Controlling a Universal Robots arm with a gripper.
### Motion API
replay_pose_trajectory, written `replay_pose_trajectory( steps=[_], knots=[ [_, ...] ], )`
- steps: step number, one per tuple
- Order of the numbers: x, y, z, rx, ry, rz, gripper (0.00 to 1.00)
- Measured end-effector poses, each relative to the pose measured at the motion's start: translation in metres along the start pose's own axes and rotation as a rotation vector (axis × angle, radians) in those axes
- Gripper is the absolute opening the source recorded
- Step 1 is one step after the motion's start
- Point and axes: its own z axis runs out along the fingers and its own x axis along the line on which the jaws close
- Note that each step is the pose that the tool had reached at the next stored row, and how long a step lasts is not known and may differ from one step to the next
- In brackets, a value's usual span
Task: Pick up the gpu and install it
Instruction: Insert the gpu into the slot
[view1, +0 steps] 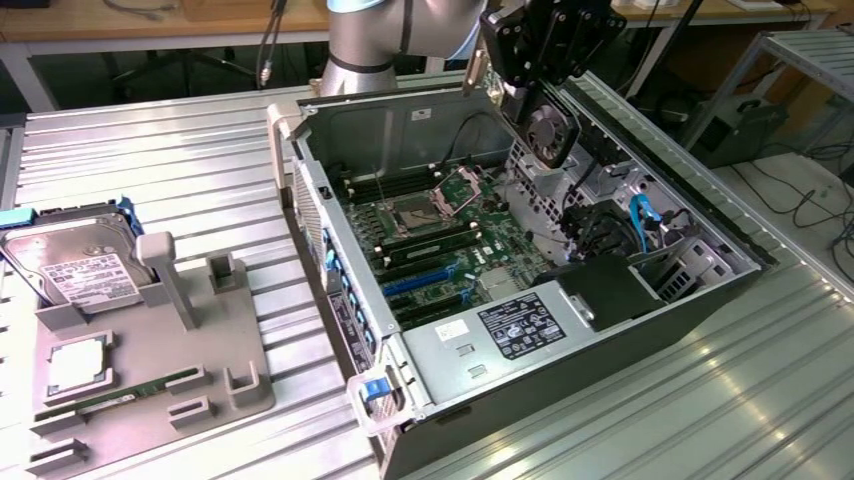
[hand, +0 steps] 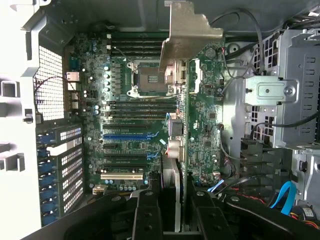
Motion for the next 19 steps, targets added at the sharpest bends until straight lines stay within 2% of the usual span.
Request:
replay_pose_trajectory(
  steps=[4,19],
  knots=[
    [0.0000,0.0000,0.0000,-0.0001,-0.0001,-0.007,0.28],
    [0.0000,0.0000,0.0000,-0.0006,-0.0012,-0.085,0.28]
  ],
)
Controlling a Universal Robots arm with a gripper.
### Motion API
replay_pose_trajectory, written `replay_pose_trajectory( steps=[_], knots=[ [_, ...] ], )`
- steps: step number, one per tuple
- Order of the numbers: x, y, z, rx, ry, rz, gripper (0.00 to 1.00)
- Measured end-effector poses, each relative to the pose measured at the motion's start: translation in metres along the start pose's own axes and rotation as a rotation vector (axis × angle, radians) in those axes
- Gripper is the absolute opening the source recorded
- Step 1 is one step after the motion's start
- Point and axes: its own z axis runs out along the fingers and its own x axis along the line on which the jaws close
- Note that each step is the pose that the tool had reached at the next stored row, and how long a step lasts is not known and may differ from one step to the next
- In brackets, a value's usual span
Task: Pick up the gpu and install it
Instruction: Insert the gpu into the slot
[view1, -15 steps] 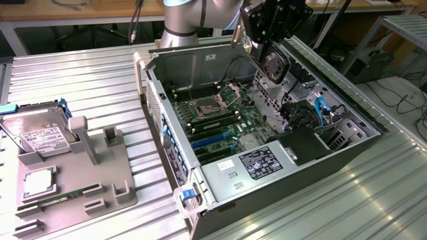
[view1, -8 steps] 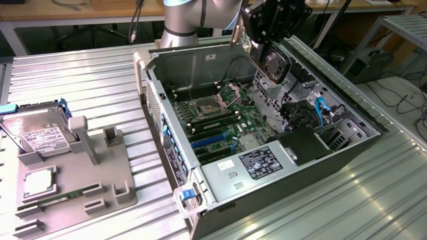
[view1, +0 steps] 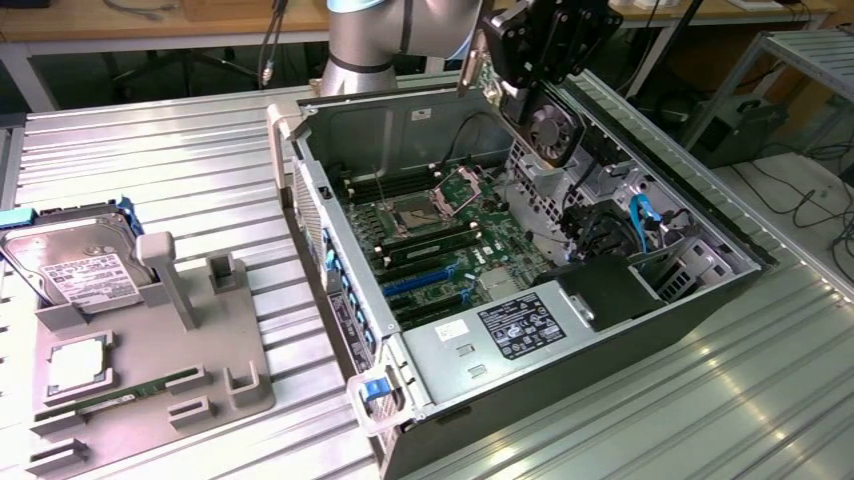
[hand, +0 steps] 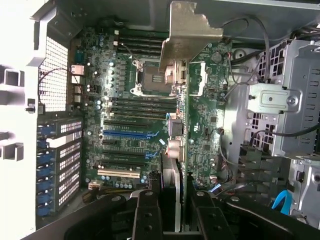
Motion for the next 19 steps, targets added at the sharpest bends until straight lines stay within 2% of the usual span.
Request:
replay_pose_trajectory(
  steps=[19],
  knots=[
    [0.0000,0.0000,0.0000,-0.0008,-0.0015,-0.106,0.28]
  ],
)
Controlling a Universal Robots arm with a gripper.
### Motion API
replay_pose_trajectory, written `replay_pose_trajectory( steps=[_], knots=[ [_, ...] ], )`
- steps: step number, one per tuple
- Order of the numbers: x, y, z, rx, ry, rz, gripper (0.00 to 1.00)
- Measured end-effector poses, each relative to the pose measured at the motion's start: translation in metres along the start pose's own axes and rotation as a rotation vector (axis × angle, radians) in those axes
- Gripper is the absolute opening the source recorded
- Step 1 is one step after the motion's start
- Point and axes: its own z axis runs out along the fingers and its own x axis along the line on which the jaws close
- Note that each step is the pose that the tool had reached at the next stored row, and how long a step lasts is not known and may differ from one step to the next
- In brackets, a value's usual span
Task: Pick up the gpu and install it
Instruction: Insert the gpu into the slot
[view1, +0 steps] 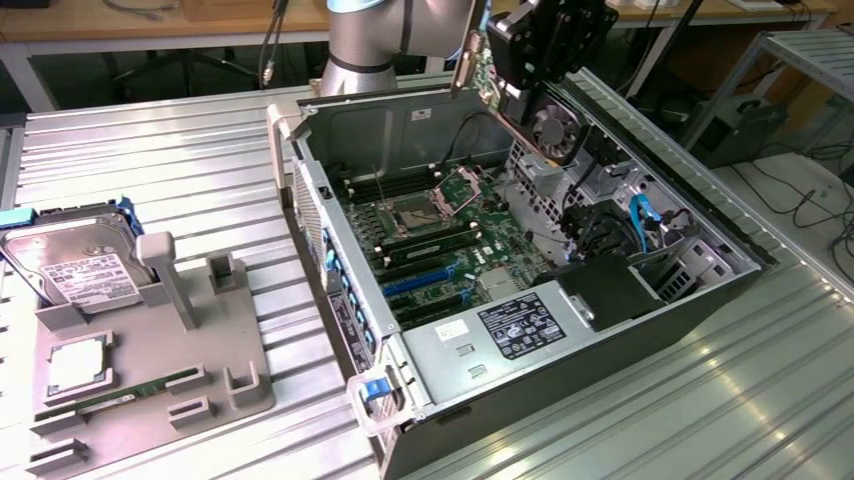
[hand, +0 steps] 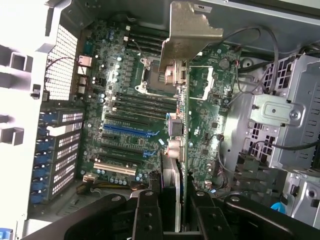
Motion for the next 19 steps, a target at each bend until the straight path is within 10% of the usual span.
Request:
replay_pose_trajectory(
  steps=[19],
  knots=[
    [0.0000,0.0000,0.0000,-0.0006,-0.0014,-0.100,0.28]
  ],
)
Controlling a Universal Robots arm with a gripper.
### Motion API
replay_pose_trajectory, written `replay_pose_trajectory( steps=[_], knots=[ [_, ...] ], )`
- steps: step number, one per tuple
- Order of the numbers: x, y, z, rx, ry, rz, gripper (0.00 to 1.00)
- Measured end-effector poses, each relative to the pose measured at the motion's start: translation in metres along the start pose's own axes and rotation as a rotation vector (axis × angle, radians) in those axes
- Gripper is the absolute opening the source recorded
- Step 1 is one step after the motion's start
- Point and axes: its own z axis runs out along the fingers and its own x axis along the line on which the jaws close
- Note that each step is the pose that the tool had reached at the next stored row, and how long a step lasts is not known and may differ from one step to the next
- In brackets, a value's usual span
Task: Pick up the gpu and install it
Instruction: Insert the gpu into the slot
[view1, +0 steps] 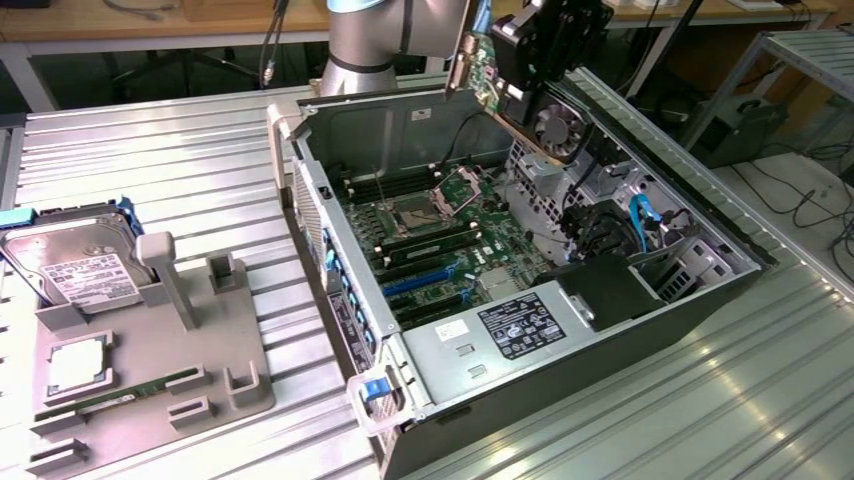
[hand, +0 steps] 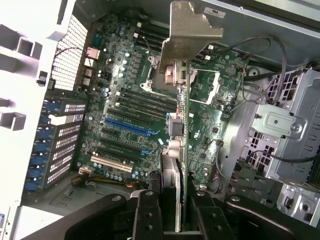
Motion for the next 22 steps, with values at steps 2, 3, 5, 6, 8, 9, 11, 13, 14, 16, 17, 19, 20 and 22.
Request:
replay_pose_trajectory(
  steps=[2,3,5,6,8,9,11,13,14,16,17,19,20,22],
  knots=[
    [0.0000,0.0000,0.0000,-0.0001,-0.0002,-0.017,0.28],
    [0.0000,0.0000,0.0000,-0.0002,-0.0004,-0.024,0.28],
    [0.0000,0.0000,0.0000,-0.0002,-0.0006,-0.041,0.28],
    [0.0000,0.0000,0.0000,-0.0004,-0.0008,-0.052,0.28],
    [0.0000,0.0000,0.0000,-0.0004,-0.0010,-0.070,0.28],
    [0.0000,0.0000,0.0000,-0.0005,-0.0011,-0.078,0.28],
    [0.0000,0.0000,0.0000,-0.0006,-0.0014,-0.098,0.28],
    [0.0000,0.0000,0.0000,-0.0008,-0.0016,-0.117,0.28],
    [0.0000,0.0000,0.0000,-0.0009,-0.0018,-0.129,0.28],
    [0.0000,0.0000,0.0000,-0.0010,-0.0022,-0.155,0.28],
    [0.0000,0.0000,0.0000,-0.0011,-0.0023,-0.166,0.28],
    [0.0000,0.0000,0.0000,-0.0012,-0.0025,-0.182,0.28],
    [0.0000,0.0000,0.0000,-0.0013,-0.0027,-0.191,0.28],
    [0.0000,0.0000,0.0000,-0.0014,-0.0029,-0.206,0.28]
  ],
)
